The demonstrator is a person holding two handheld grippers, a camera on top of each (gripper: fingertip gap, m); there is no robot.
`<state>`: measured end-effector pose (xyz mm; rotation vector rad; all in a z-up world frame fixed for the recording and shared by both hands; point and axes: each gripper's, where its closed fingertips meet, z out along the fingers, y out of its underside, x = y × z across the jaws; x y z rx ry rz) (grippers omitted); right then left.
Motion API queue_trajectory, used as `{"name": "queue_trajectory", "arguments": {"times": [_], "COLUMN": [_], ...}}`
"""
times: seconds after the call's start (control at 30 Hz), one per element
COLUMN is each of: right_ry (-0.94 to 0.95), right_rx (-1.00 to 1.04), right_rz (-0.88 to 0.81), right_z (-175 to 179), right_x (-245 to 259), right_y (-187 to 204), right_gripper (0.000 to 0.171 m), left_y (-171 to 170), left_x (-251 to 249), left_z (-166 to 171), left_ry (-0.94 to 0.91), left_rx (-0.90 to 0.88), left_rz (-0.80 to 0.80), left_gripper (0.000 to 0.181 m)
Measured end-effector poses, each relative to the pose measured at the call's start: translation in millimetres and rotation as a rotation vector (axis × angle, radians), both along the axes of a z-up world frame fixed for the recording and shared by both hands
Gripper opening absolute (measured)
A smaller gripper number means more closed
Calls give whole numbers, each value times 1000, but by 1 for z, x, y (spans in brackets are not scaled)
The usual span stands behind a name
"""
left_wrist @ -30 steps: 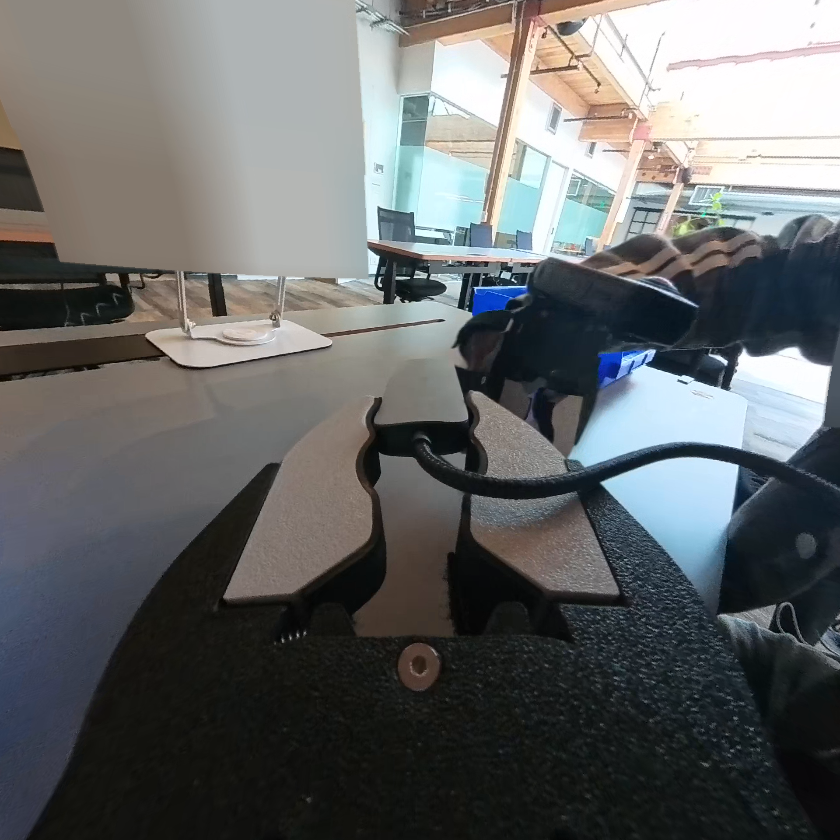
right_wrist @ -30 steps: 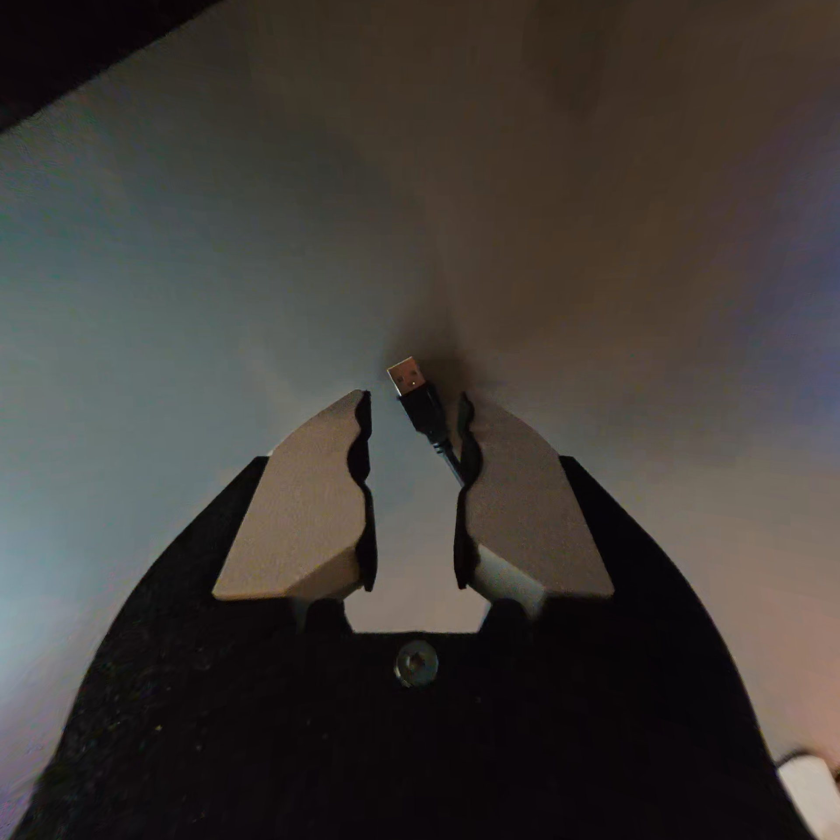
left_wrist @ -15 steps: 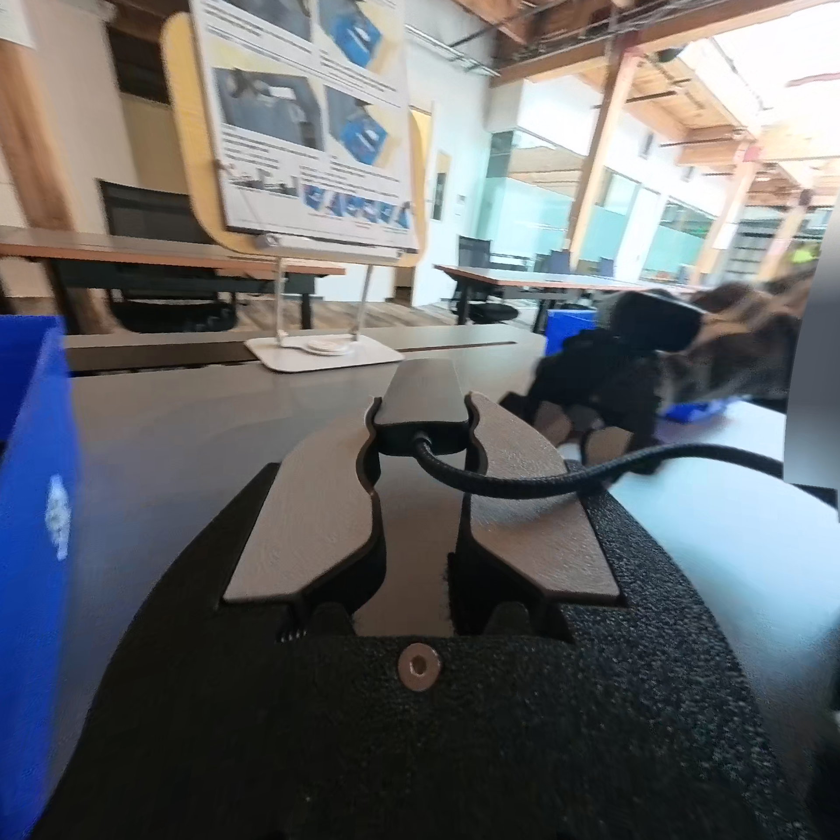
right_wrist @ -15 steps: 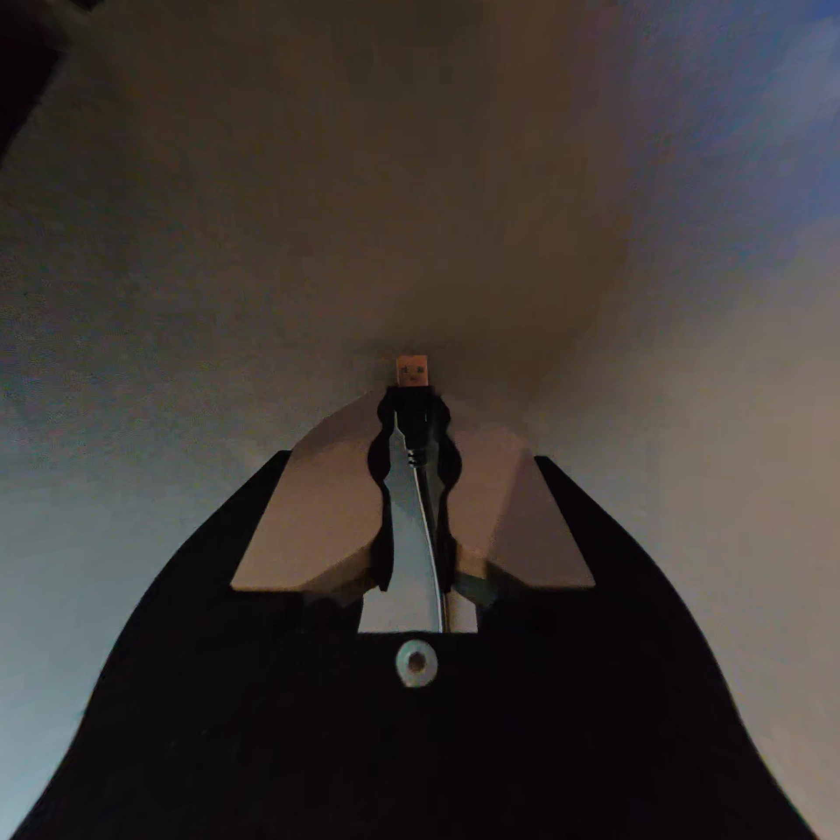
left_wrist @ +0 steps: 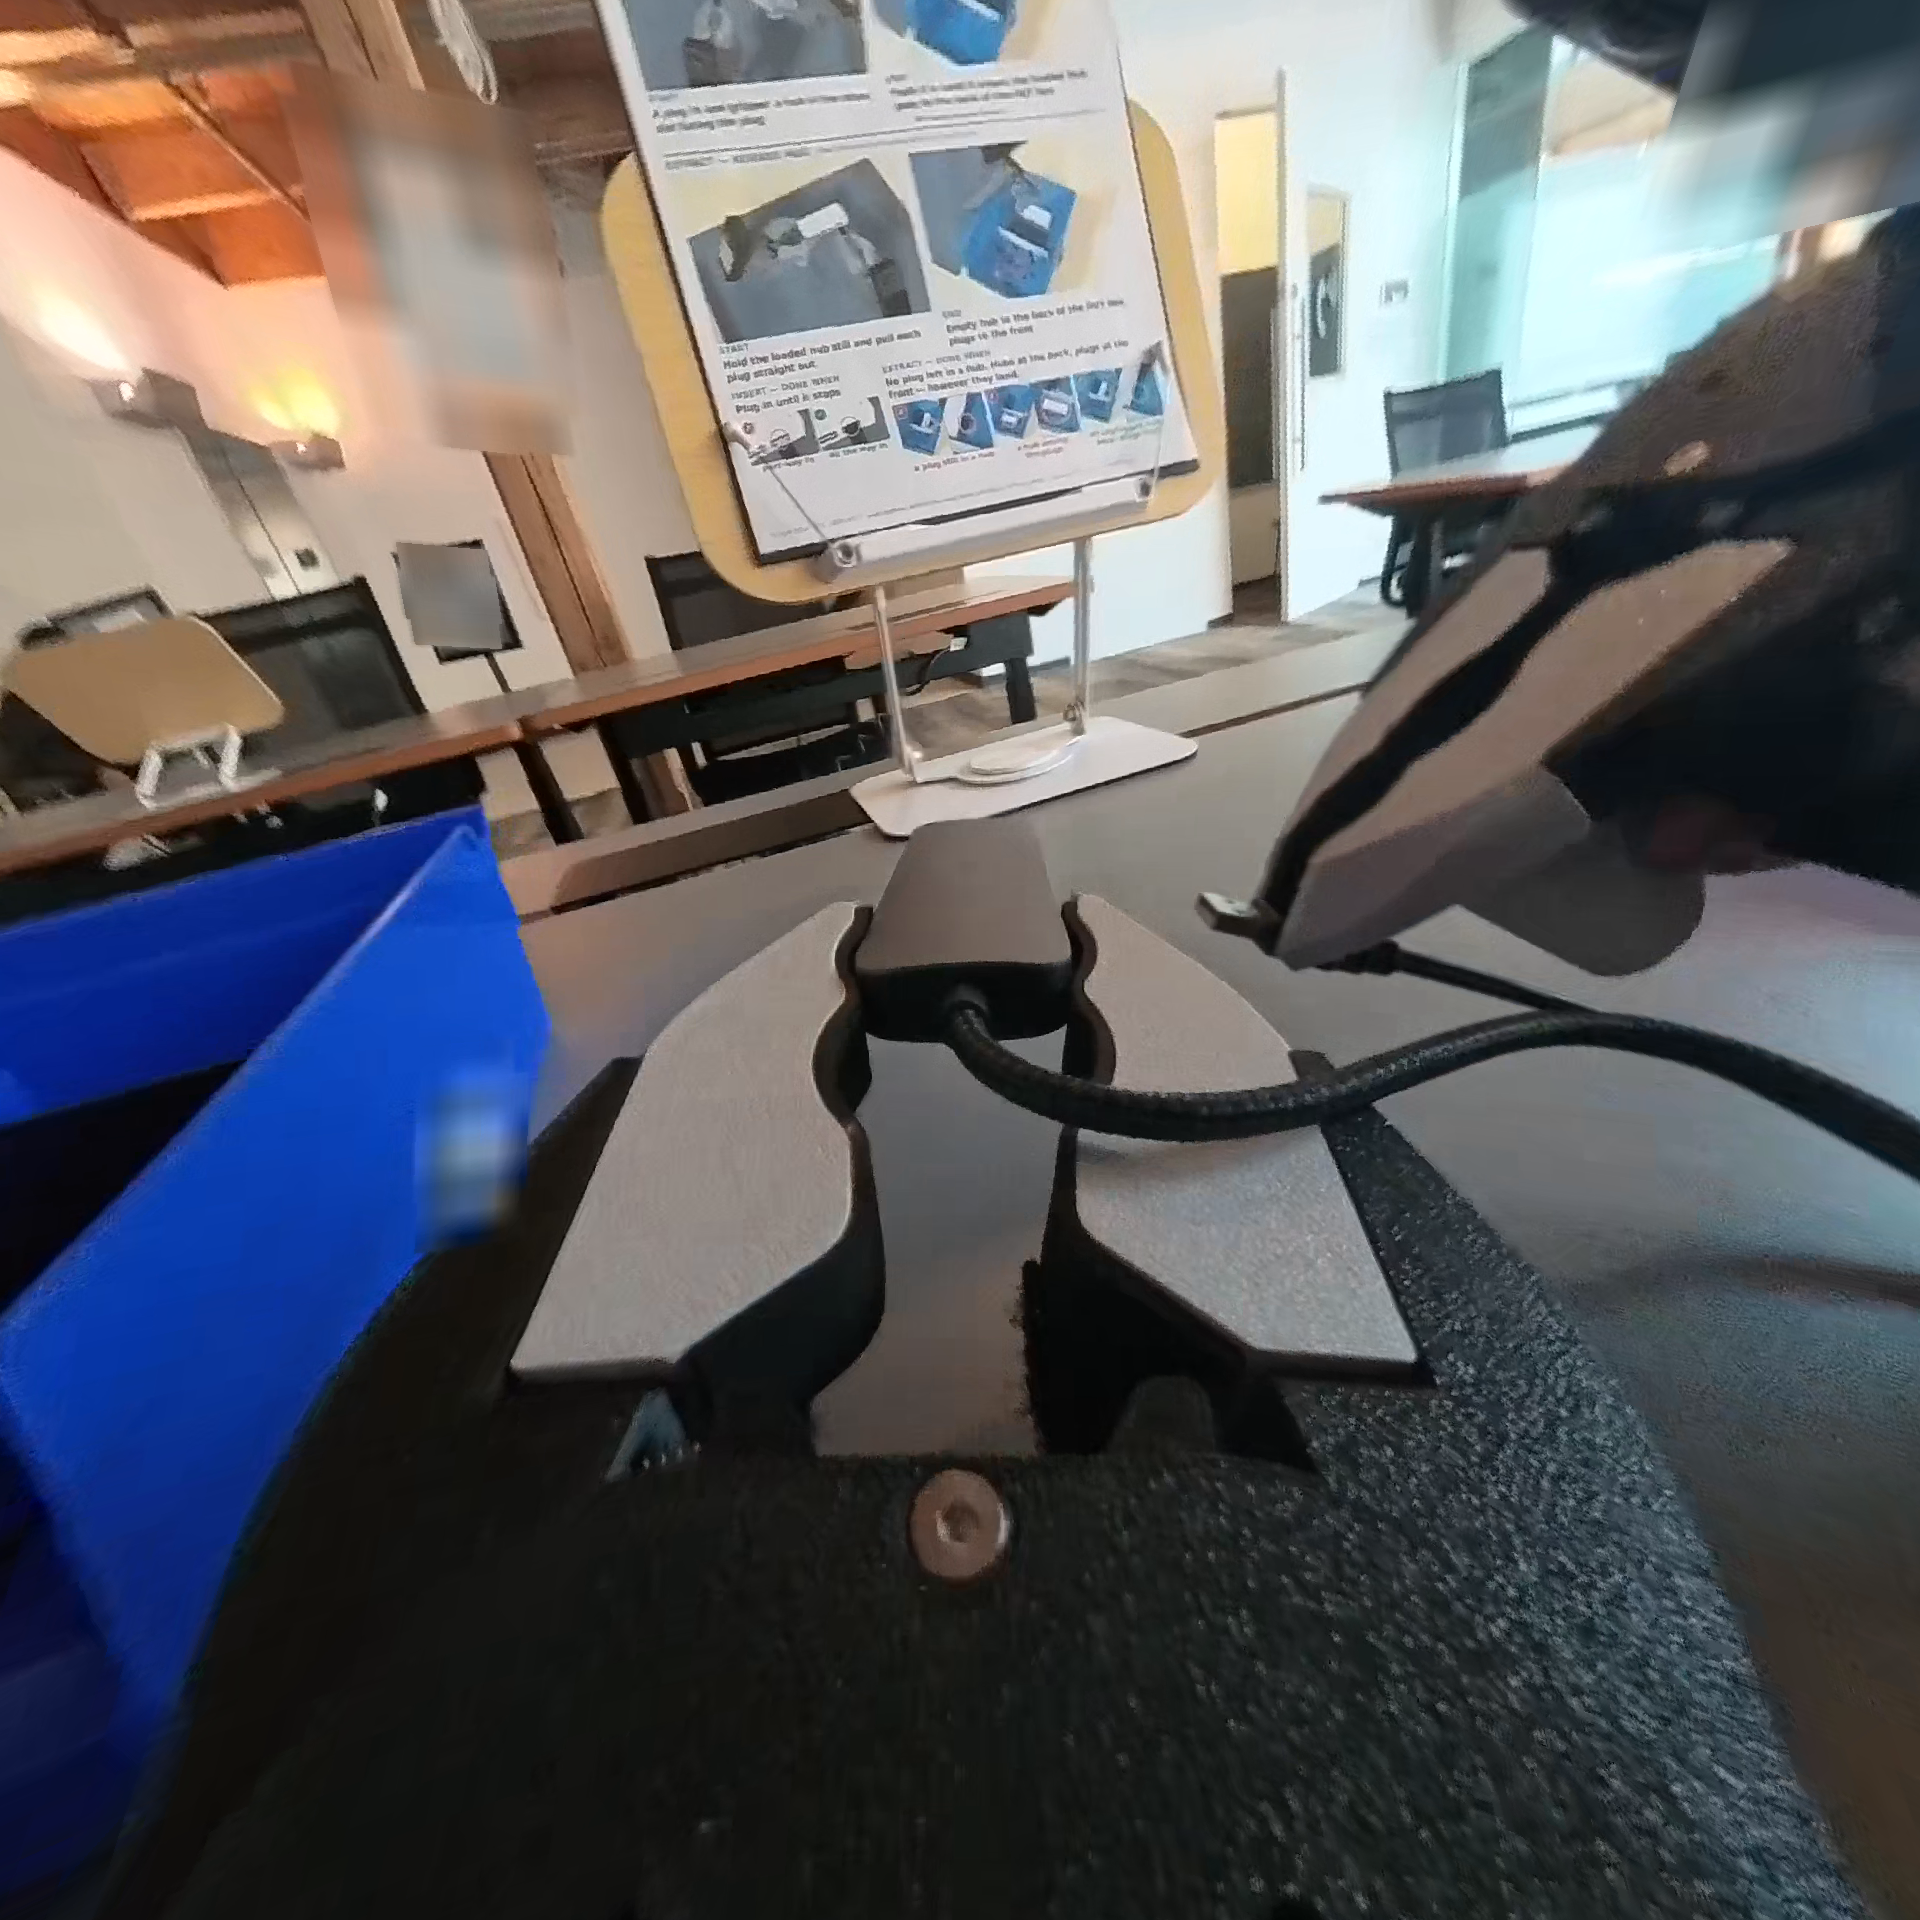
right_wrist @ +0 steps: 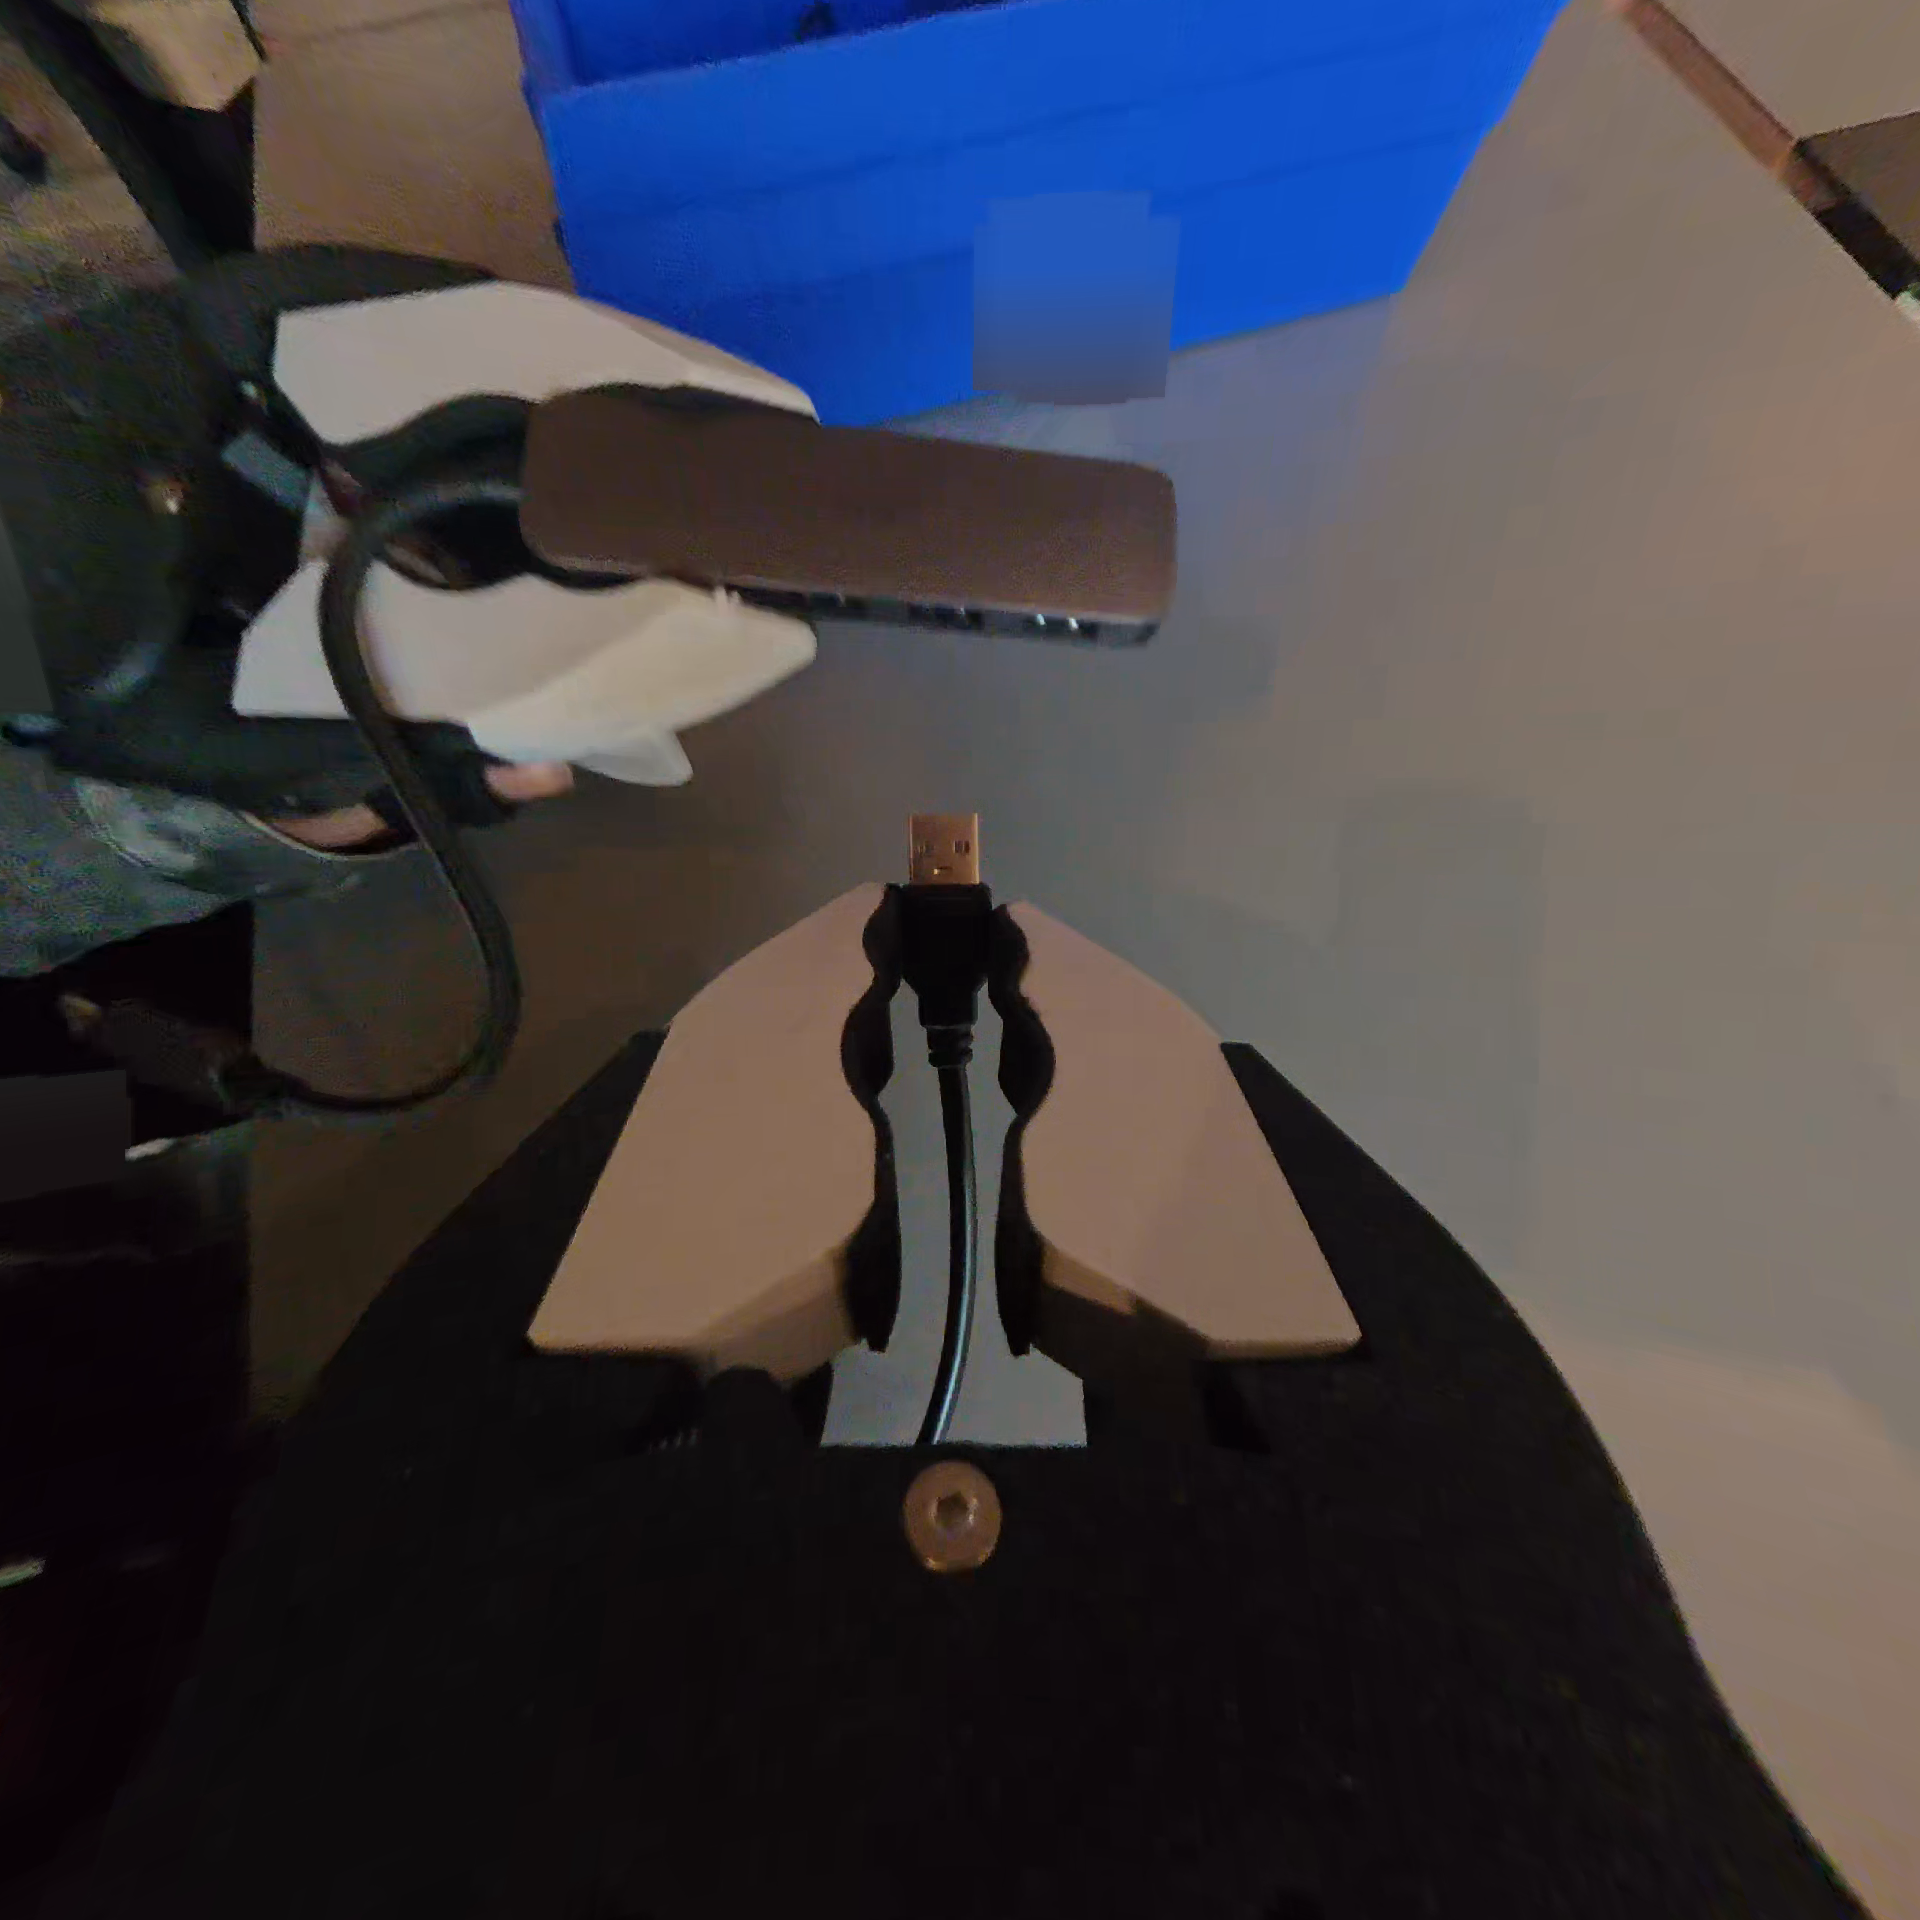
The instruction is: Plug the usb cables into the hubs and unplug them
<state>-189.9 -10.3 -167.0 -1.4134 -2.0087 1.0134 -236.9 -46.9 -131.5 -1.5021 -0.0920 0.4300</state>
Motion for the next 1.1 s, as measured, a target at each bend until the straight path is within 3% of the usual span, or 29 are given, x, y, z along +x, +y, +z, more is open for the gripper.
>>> {"name": "queue_trajectory", "arguments": {"times": [0.6,1.1], "right_ry": [-28,-19], "right_rx": [-64,-94], "right_rz": [3,-27], "right_z": [0,-3], "right_x": [-11,-13], "right_y": [-2,1], "right_gripper": [15,15], "left_y": [10,11], "left_x": [21,18], "left_z": [-8,-11], "left_ry": [278,182], "left_rx": [-116,-107], "left_rz": [-4,-50], "left_gripper": [34,34]}}
